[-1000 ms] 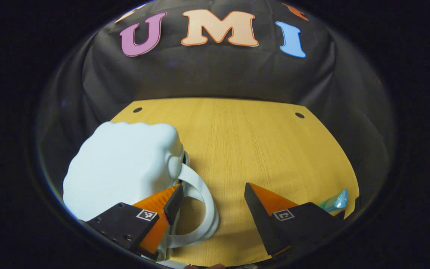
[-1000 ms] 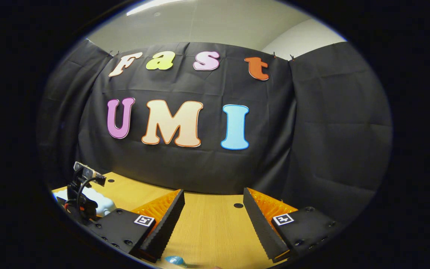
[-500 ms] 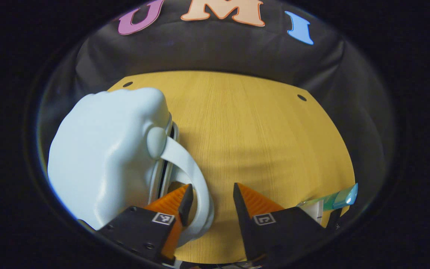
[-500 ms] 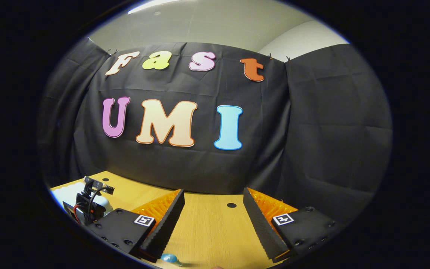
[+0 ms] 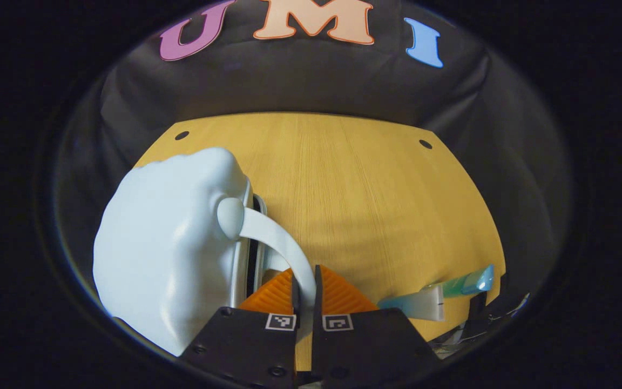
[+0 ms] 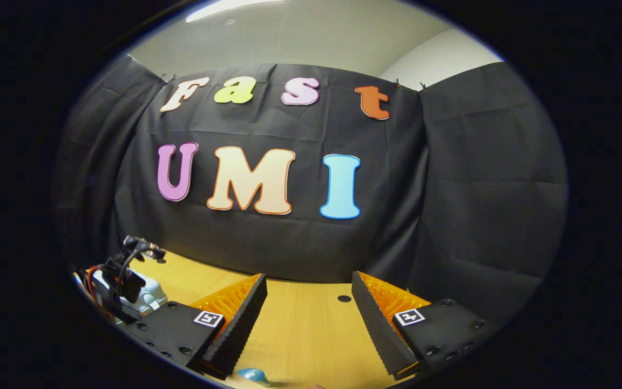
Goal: First open the suitcase, pack the skin care products into it, and then close the suitcase.
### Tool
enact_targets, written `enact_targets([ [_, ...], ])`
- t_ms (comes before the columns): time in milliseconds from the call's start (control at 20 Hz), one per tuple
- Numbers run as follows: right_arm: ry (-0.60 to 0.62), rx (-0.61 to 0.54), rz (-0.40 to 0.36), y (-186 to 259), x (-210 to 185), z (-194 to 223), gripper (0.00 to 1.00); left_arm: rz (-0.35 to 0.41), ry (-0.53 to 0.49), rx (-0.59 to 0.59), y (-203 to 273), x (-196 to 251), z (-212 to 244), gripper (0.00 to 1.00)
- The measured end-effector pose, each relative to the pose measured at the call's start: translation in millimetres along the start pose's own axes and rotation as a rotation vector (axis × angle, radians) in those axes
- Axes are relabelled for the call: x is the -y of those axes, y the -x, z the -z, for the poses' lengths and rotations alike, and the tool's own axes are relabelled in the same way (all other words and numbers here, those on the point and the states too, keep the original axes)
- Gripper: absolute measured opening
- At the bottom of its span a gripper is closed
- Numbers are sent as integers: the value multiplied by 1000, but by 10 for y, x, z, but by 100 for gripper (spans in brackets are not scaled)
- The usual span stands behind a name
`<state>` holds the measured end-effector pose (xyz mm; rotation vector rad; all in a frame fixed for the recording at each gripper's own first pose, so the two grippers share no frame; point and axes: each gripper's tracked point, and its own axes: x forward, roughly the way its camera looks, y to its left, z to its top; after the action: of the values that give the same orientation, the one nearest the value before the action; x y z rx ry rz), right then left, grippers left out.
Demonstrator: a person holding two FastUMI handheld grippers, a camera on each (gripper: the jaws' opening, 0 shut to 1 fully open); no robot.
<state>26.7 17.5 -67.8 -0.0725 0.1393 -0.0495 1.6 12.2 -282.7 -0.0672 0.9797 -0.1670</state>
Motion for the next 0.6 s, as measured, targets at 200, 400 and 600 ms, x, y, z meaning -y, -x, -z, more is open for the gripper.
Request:
enact_targets([
  [200, -13, 11, -32, -13, -156, -28, 99, 0, -22, 79, 277, 32, -223, 2],
  [400, -28, 14, -57, -25, -314, -44, 99, 6, -11, 144, 477, -53, -366, 1],
  [600, -30, 21, -81, -36, -506, -69, 99, -21, -25, 218, 807, -333, -621, 1],
])
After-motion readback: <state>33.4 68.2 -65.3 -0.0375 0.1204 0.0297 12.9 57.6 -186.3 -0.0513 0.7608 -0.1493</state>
